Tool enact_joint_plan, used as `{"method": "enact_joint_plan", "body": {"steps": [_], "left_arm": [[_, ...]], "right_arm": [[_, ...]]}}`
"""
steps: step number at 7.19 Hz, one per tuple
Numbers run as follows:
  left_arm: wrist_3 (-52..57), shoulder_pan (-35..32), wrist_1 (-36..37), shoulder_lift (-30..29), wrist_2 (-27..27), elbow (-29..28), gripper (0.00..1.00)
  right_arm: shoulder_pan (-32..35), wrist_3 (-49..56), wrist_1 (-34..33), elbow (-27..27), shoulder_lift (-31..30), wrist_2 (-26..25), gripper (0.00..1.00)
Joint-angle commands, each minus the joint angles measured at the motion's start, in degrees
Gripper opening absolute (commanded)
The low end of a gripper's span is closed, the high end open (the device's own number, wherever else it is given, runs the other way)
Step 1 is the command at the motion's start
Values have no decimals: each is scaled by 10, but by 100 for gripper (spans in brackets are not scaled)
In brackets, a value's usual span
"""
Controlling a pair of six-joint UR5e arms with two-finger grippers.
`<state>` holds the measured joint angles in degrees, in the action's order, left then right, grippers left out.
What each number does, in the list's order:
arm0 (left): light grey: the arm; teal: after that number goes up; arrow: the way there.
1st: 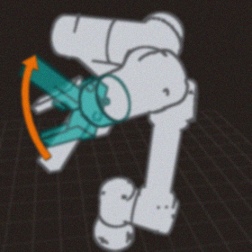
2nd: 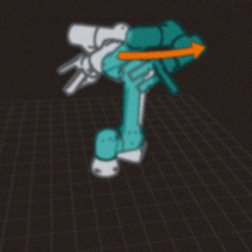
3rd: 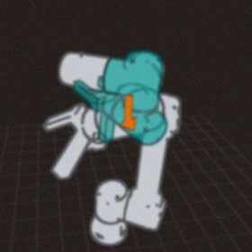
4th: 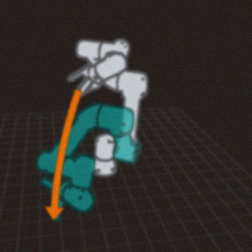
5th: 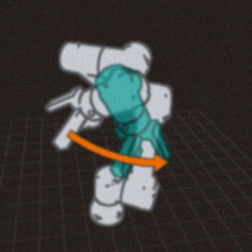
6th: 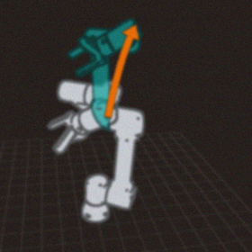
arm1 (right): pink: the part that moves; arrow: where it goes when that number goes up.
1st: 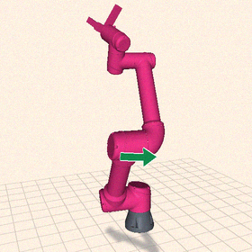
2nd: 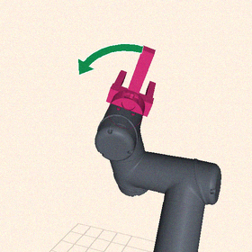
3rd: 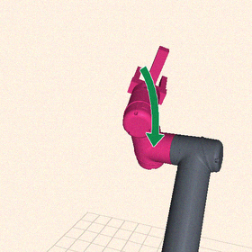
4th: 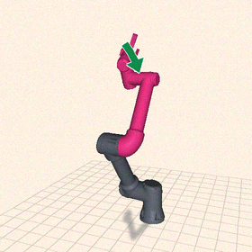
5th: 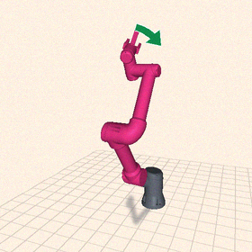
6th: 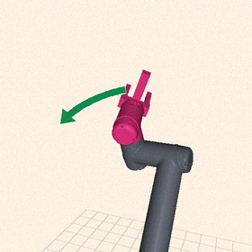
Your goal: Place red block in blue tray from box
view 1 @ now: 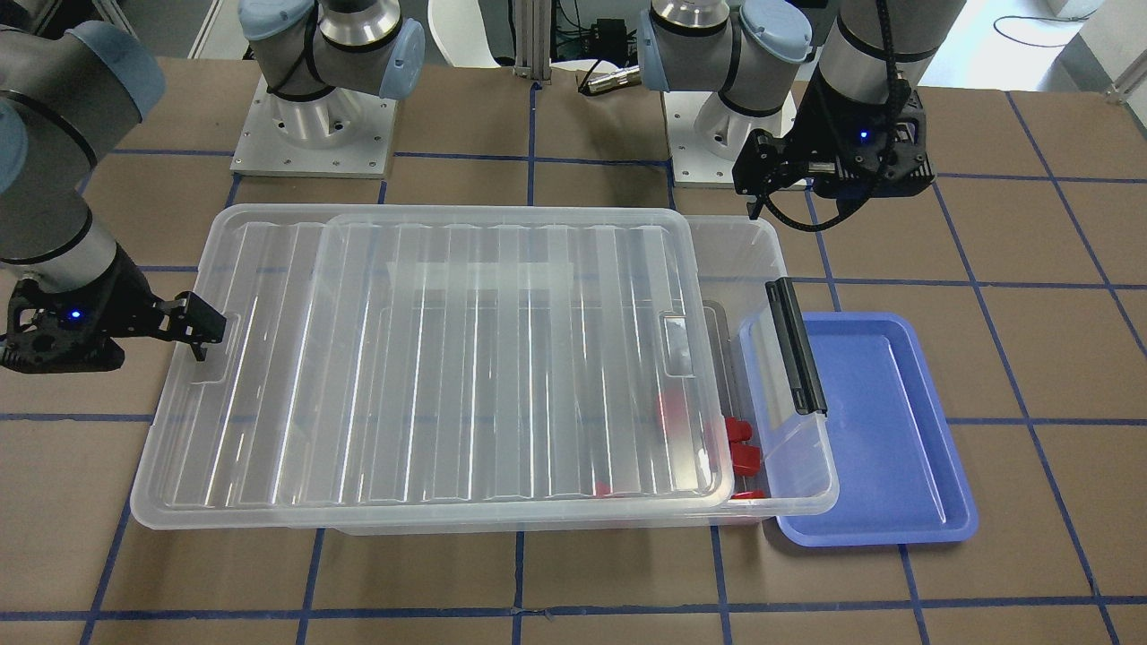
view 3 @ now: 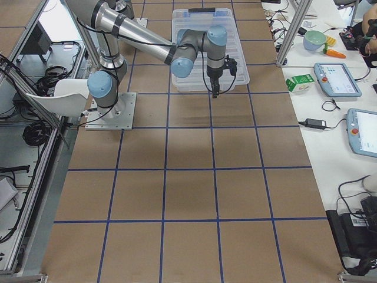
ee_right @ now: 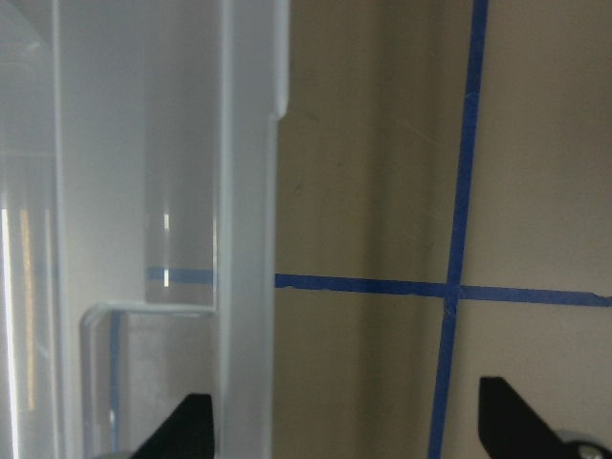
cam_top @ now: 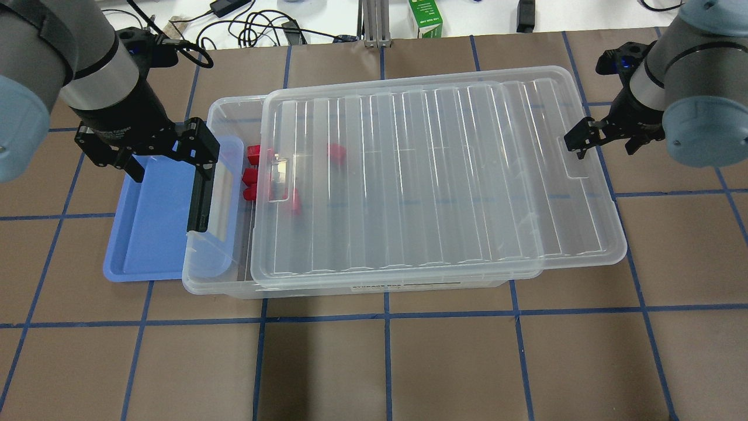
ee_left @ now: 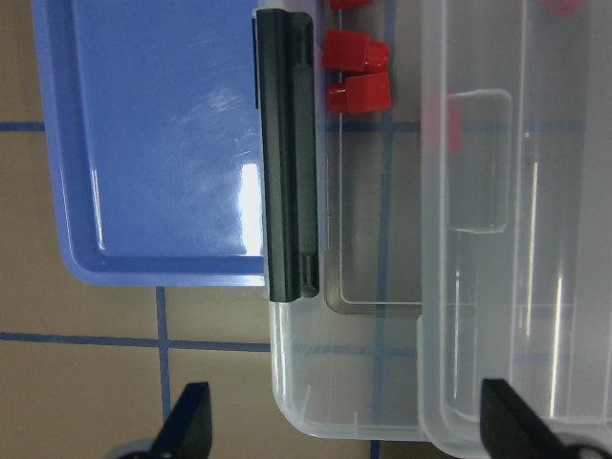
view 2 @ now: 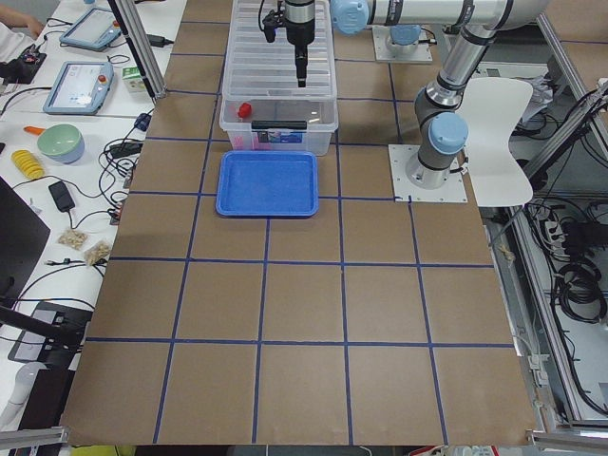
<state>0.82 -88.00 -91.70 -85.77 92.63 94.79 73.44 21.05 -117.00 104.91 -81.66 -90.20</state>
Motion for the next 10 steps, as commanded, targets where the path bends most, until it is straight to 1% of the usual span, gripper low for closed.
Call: {"method": "enact_joint_plan", "body": {"steps": [1,2,4,5,6,8,10], "left_arm": [[1,0,0,2,-32,0,100],[0,0,-1,1,-34,0,100],[2,1,-1,-7,-32,1,100],[-2,0,10,-21,-34,0,100],[-10,-2,62,-39,-35,0,100],[-47,-36,82,-70,-29,0,100],[-54,-47,106,-104,-30,0,100]], "right_arm": [[-37,34,-1,-1,-2,-2,100],[-55,36,0,-1,-3,-3,100],[-89,92,-1,-2,-3,-1,100],[-99,93,-1,-2,-3,-3,100],[-111,104,0,-3,-4,-3,100],[-116,105,2,-4,-7,-1,100],[-116,107,6,-4,-8,-1,100]]}}
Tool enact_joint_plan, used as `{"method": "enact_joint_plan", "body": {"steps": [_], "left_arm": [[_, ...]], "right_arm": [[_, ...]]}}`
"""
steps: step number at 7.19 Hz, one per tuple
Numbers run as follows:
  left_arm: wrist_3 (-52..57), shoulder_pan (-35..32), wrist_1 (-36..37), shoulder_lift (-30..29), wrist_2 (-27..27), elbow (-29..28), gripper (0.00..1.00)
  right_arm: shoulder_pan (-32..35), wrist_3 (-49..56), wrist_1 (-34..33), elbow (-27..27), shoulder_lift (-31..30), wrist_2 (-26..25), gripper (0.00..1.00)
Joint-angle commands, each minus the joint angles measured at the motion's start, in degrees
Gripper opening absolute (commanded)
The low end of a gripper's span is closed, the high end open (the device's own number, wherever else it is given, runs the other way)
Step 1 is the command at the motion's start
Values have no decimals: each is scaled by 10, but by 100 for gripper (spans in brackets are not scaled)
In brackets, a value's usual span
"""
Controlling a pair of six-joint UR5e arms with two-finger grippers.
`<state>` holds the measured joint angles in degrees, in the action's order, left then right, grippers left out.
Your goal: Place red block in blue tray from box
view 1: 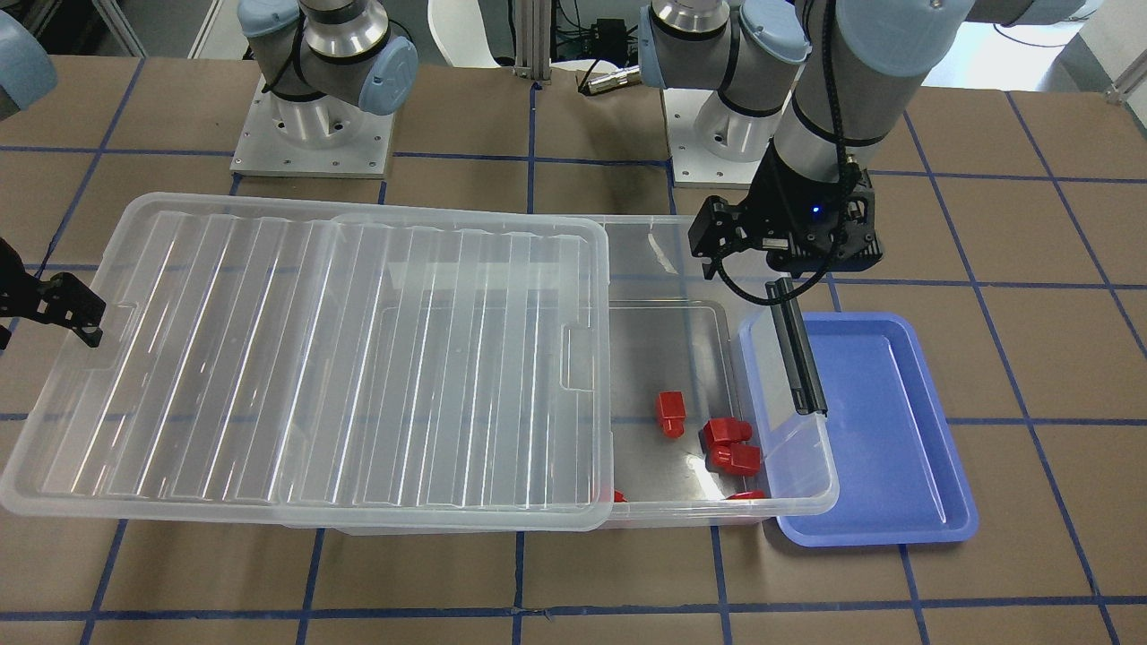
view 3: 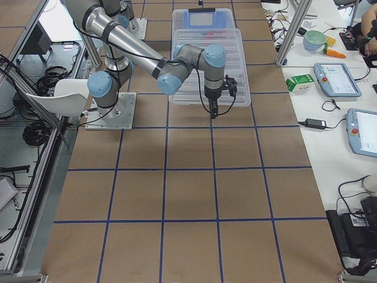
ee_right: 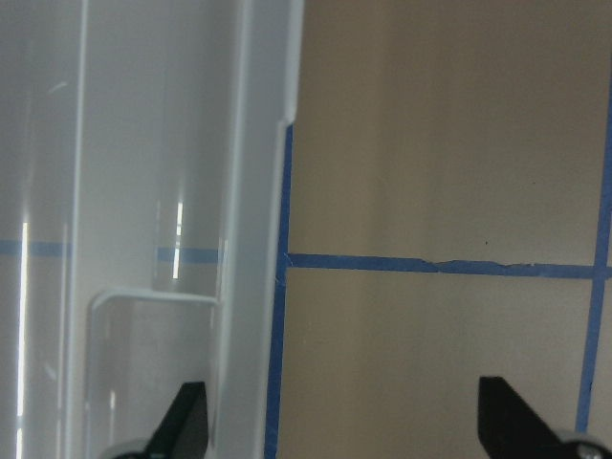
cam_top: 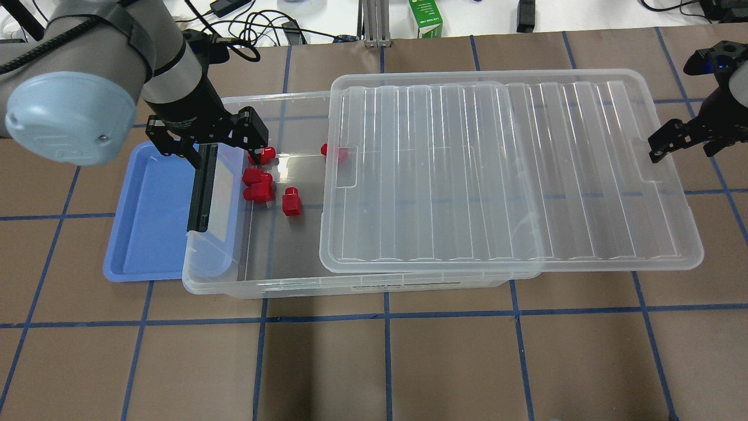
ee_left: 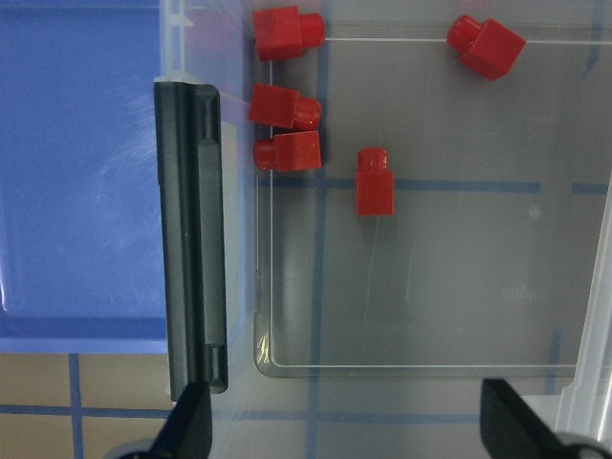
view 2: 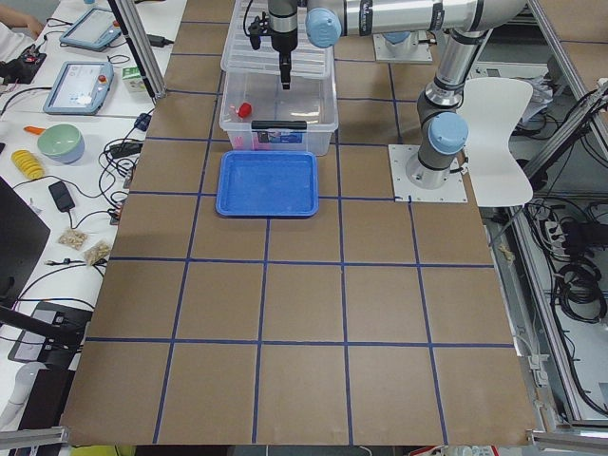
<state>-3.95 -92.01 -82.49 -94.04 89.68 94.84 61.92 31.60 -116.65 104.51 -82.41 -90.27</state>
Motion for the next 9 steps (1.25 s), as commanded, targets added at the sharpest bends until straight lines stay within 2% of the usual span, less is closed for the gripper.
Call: {"method": "enact_joint_plan", "body": {"steps": [1,2,4,5,7,9], "left_arm": [[-2,-7,25,-41,-2,0,100],[2,-8,43,-55,-1,1,100],[4,-8,52,-71,-1,1,80],[3,-8,51,-83,-1,3,80],[2,-8,119,-107,-5,41,80],[2,-7,156,-126,-6,68,81]], "right_arm": [[0,13,5,1,1,-1,100],[0,29,5,2,5,-1,100],[0,34,6,3,7,2,100],[0,34,7,4,8,3,100],[5,34,7,4,6,3,100],[6,34,7,3,7,3,100]]}}
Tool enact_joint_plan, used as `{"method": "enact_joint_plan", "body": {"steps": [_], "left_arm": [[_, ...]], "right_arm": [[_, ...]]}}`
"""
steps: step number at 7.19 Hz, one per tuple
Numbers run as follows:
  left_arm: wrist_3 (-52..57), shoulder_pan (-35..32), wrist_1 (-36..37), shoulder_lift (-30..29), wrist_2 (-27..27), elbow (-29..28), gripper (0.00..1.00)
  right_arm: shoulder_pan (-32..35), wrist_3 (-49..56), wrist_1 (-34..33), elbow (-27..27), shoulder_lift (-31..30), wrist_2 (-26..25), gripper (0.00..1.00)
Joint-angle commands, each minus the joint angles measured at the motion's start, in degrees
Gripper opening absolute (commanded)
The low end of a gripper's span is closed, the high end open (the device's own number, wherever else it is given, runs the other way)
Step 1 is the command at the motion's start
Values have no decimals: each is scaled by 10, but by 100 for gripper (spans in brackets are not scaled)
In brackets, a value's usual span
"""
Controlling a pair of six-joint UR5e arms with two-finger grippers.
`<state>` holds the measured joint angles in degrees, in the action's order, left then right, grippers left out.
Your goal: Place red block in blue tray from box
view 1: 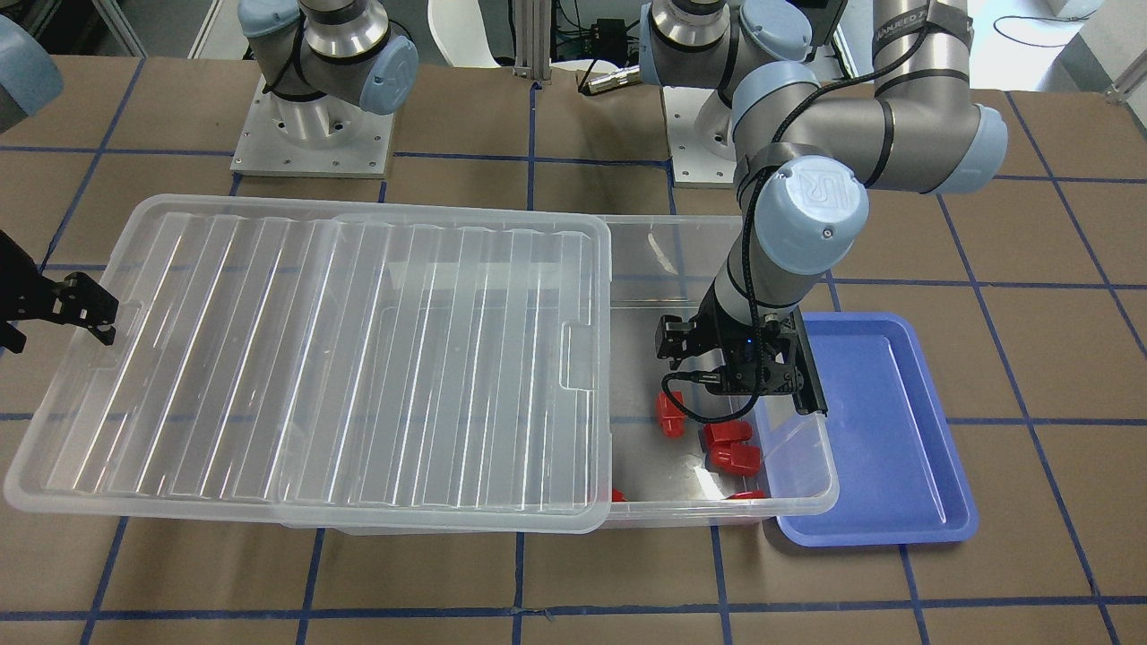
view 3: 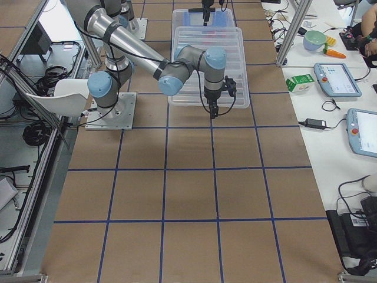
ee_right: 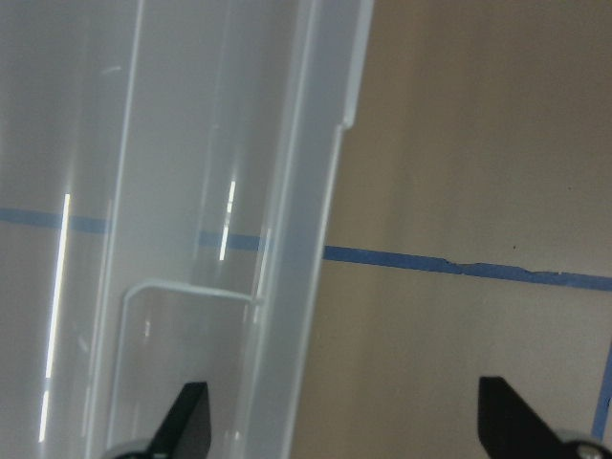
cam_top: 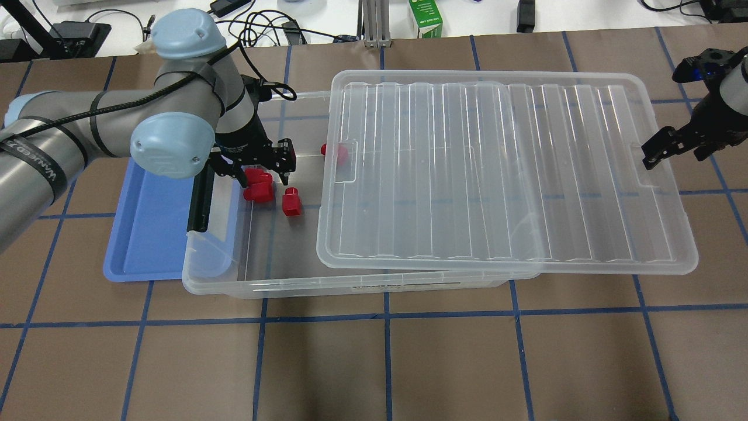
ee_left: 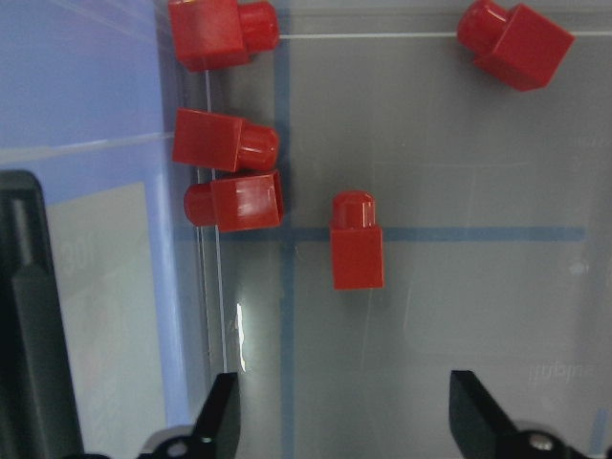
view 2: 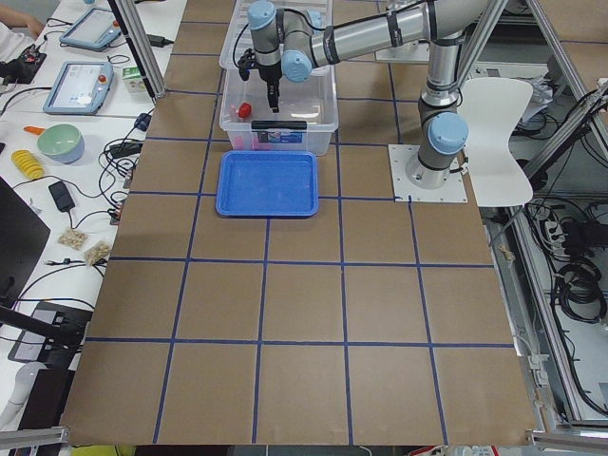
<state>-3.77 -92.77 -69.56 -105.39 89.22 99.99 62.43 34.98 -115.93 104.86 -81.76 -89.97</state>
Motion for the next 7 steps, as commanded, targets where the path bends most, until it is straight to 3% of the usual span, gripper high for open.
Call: {"method": "enact_joint_plan", "body": {"steps": [1,4,5,7], "left_arm": [[-1,0,46,-26,-2,20,81],[-1,0,61,-60,-4,20,80],[-4,0,71,-68,-4,20,80],[-4,0,73,-82,-23,20,80]], "right_arm": [[1,3,1,-2,-1,0,100],[2,4,3,-8,-3,1,100],[4,4,44,-40,-6,1,100],[14,-3,186,-159,-9,1,100]]}}
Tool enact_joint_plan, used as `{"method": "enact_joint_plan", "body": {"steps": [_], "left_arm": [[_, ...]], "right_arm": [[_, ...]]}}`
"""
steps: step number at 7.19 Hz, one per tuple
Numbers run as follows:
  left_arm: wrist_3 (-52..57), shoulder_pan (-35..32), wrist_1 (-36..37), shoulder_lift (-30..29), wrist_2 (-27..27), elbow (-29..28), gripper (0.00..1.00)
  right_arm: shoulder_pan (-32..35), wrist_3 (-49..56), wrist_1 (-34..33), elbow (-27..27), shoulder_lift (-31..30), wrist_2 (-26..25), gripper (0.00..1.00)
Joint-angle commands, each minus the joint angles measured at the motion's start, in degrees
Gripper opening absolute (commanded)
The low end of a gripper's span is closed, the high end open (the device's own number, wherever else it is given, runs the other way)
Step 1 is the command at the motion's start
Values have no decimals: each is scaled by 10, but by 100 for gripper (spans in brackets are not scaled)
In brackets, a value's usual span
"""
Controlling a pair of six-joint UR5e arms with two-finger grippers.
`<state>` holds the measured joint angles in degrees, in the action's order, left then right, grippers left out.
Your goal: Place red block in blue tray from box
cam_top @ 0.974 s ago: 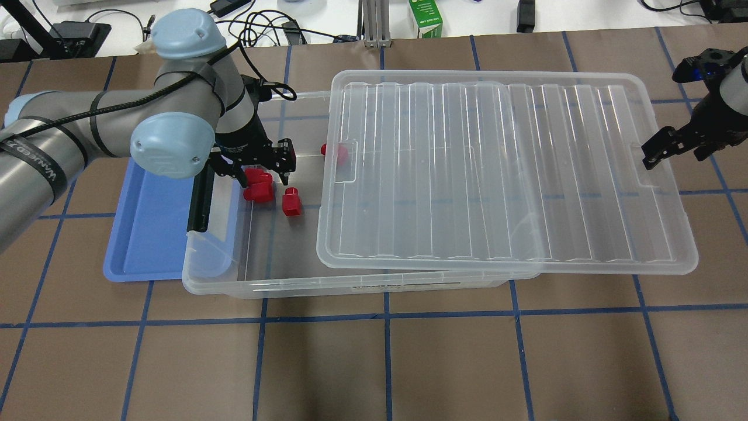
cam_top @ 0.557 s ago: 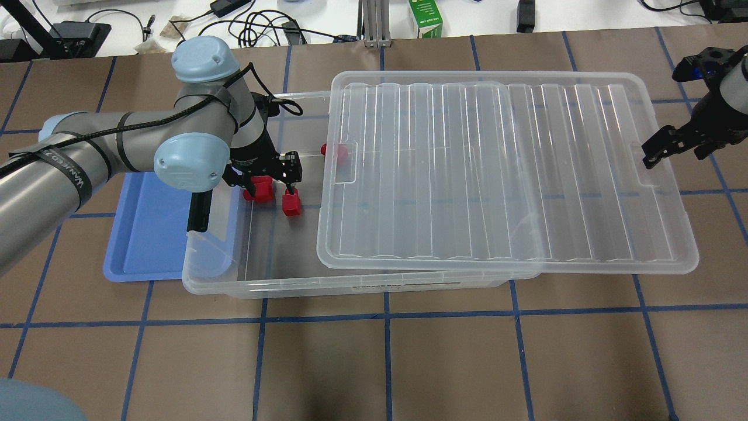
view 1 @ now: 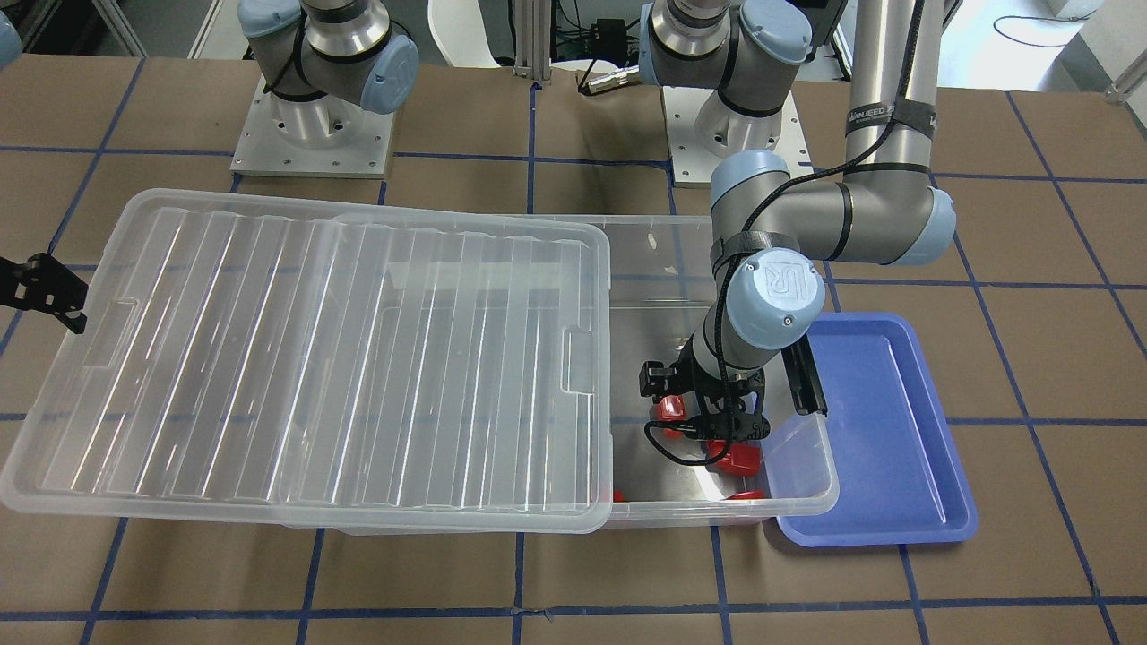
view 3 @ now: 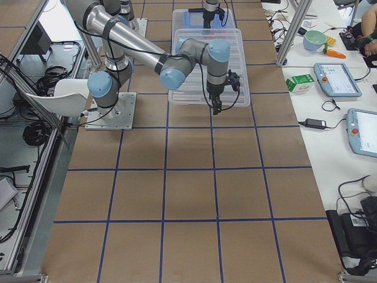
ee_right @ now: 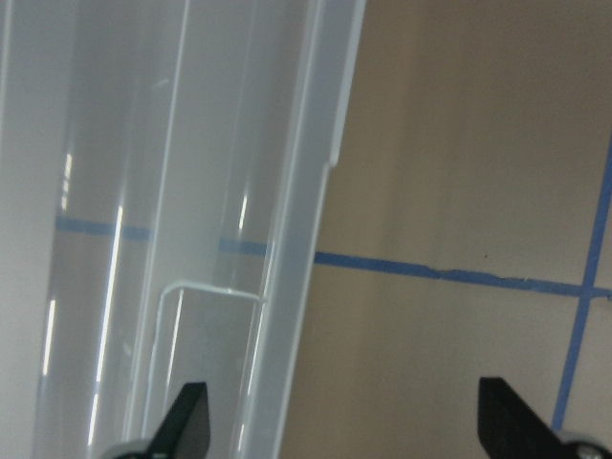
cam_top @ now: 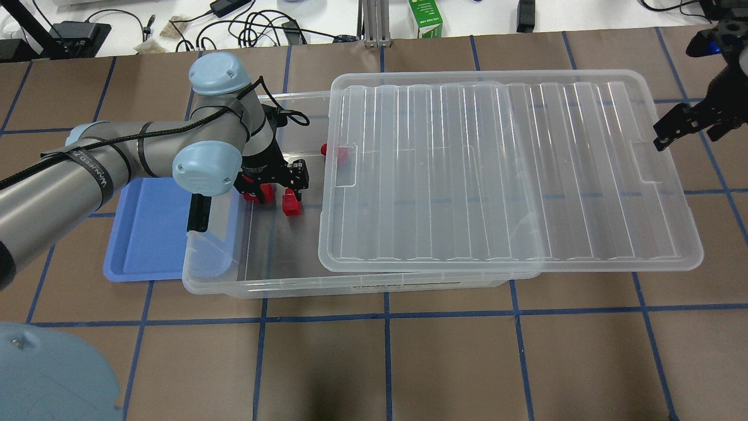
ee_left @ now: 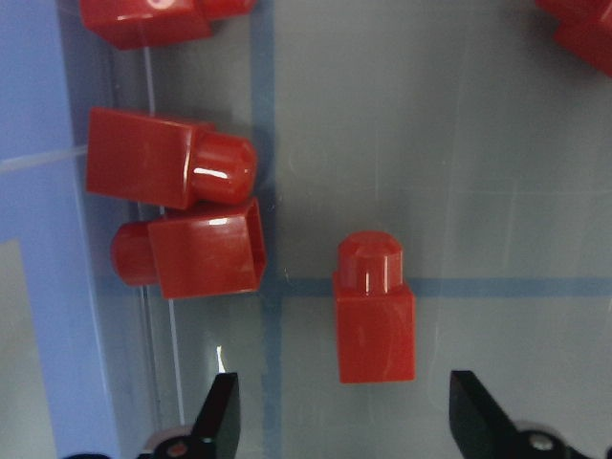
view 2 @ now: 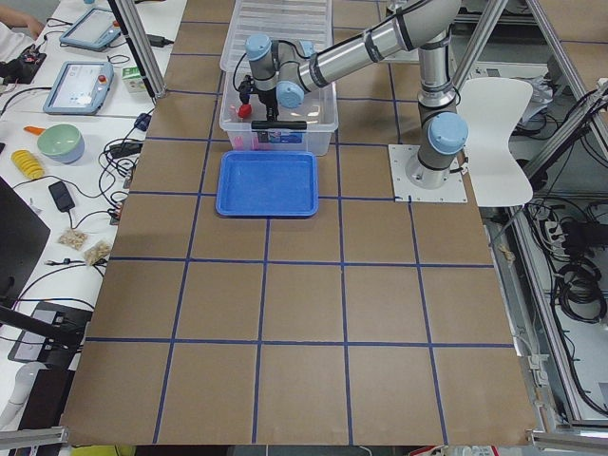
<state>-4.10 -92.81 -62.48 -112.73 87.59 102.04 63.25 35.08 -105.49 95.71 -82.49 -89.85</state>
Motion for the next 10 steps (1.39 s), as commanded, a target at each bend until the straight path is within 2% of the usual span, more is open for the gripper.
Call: {"method": "enact_joint_plan", "body": {"steps": [1,3,4,5,6,7,8,10], "left_arm": [[-1,-1,6,-14,-7,1,80],[-1,-1,18,-29,-7,1,80],[0,-1,23,-35,-7,0,74],[-2,-1,24,-40,-7,-1,55],[4,0,24,-40,-7,-2,4],[-3,0,24,-39,-8,-4,0],[-3,0,22,-36,-8,-9,0],[-3,3,-6,-3,-1,-26,0]], "right_arm": [[10,-8,138,-122,0,-1,100],[31,-23,227,-187,-21,-2,100],[41,-44,235,-185,-34,-1,100],[76,-98,234,-186,-36,0,100],[135,-190,227,-187,-31,-7,100],[184,-243,225,-187,-26,-3,100],[218,-290,223,-187,-22,-5,100],[248,-361,222,-187,-10,-8,100]]}}
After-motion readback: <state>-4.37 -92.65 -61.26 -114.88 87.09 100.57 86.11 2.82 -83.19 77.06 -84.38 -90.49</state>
